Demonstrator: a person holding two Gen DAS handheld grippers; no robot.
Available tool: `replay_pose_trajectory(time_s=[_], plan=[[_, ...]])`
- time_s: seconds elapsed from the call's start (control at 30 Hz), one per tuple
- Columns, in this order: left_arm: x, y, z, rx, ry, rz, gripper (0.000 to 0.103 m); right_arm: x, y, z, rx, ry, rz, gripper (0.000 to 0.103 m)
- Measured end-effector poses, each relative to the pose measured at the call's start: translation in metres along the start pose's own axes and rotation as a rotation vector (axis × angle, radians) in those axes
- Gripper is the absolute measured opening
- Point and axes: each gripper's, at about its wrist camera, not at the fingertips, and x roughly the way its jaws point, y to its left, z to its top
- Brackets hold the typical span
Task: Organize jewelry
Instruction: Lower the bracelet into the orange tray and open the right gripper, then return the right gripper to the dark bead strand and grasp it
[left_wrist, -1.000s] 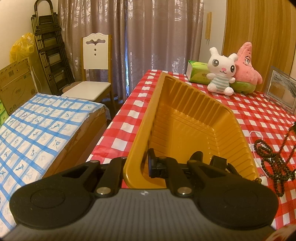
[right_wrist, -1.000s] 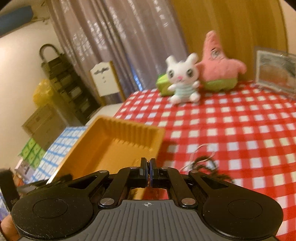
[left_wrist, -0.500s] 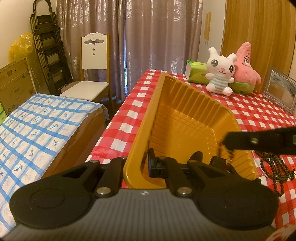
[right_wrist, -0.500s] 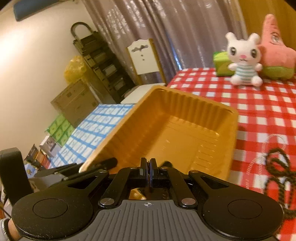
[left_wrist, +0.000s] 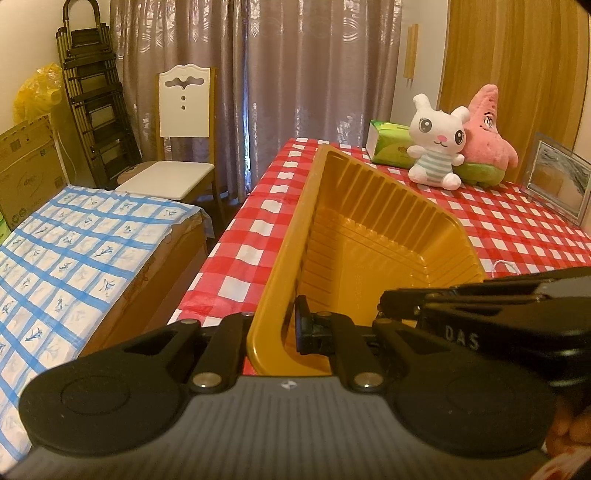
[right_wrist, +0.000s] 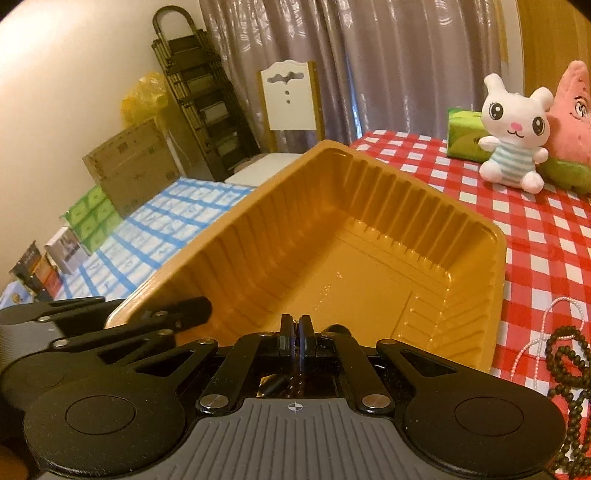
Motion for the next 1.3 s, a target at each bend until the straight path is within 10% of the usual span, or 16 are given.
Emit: replay_pose_trajectory(time_s=[0.37, 0.43, 0.5, 0.57, 1.3], plan=[[-0.001, 0.002, 0.000, -0.001, 0.000, -0.004, 0.007, 0.001, 0.000, 0.006, 0.022, 0.010, -0.045, 0.004], [-0.001, 0.003, 0.000, -0.004, 0.001, -0.005, 0.007, 0.001, 0.000, 0.005, 0.019, 0.019, -0.048, 0.012], [-0.001, 0.003, 0.000, -0.002, 0.000, -0.004, 0.007, -0.003, -0.001, 0.004, 0.023, 0.011, -0.053, 0.050], [0.000, 0.004, 0.000, -0.005, 0.000, -0.005, 0.007, -0.009, -0.003, 0.004, 0.040, -0.013, -0.063, 0.054], [0.000, 0.007, 0.001, -0.006, -0.001, 0.009, 0.008, -0.108, -0.111, -0.062, 0.248, 0.031, -0.263, 0.057]])
